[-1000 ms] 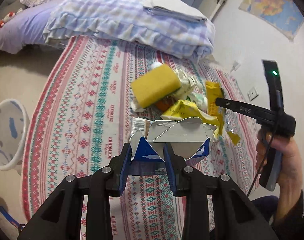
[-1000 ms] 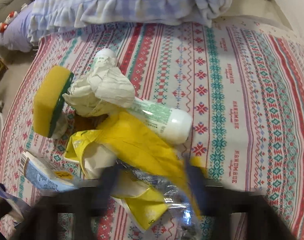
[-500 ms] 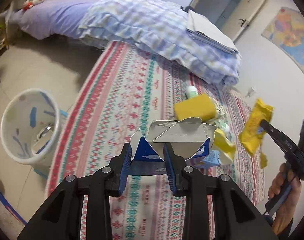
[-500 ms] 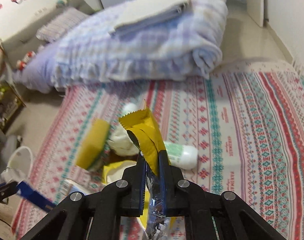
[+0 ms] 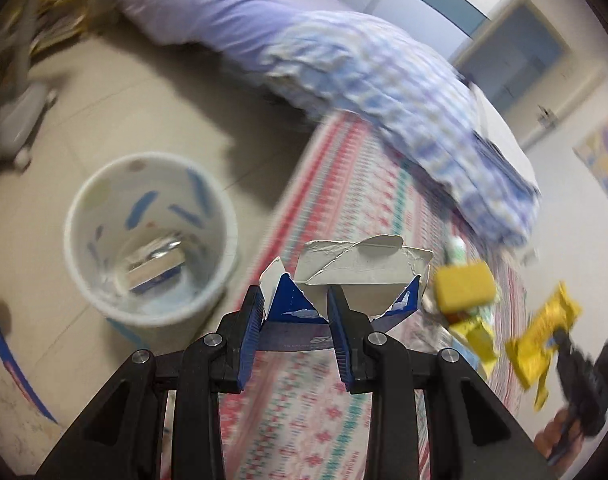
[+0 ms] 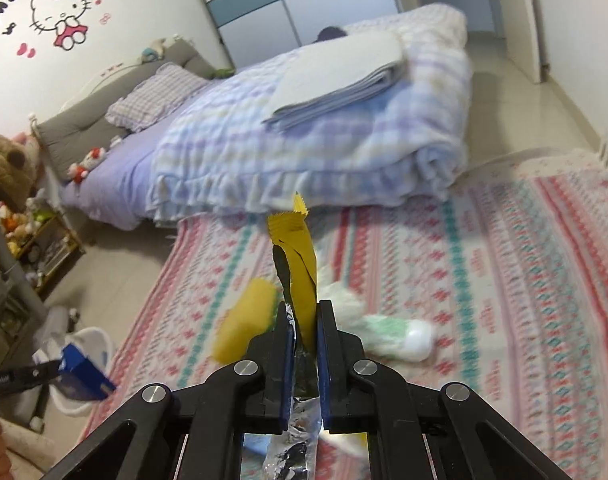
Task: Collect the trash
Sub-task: 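Carry both items to the wastebasket and open both tools over it, then grasp the yellow sponge with the left tool while the right tool grasps the crumpled tissue, then carry sponge and tissue to the wastebasket and release them inside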
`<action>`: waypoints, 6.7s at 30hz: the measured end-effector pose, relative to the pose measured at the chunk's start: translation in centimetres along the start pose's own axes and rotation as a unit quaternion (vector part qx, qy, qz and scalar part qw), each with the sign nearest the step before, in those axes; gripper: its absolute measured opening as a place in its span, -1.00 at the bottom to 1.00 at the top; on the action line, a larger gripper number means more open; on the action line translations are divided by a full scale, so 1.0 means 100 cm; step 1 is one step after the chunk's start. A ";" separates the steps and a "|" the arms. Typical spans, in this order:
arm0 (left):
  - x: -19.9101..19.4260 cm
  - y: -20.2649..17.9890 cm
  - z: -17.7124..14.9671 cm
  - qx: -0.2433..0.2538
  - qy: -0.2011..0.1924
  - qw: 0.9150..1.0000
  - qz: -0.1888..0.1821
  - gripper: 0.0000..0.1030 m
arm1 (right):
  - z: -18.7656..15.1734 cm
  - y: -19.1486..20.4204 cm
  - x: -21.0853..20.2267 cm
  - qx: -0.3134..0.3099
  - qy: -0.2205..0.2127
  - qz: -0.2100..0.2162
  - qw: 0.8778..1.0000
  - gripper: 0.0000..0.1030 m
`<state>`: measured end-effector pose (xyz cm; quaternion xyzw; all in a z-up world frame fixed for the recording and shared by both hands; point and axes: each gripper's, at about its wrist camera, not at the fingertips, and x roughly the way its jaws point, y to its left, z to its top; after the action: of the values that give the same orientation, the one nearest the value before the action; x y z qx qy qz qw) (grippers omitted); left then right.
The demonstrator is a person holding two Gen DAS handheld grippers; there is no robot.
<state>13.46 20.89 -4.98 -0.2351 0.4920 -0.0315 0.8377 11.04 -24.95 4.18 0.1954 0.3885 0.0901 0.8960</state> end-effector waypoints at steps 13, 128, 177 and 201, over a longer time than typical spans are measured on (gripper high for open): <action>-0.010 0.102 0.029 -0.133 -0.014 0.990 0.040 -0.32 | -0.029 0.085 0.057 0.007 0.074 0.122 0.990 -0.83; 0.089 -0.235 -0.040 0.288 0.055 0.955 0.038 -0.45 | 0.020 -0.060 0.116 0.052 0.119 -0.029 0.991 0.25; 0.024 0.105 0.056 -0.046 0.088 0.994 0.050 -0.40 | -0.043 0.209 0.173 -0.093 0.128 0.097 0.983 -0.43; -0.004 0.150 0.069 -0.143 0.053 0.987 0.056 -0.07 | -0.093 0.334 0.254 -0.149 0.189 0.137 0.961 0.00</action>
<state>16.32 36.86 -8.26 -0.3225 0.5474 0.0739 0.7687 21.28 15.94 -4.33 0.0908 0.5025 0.3042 0.8042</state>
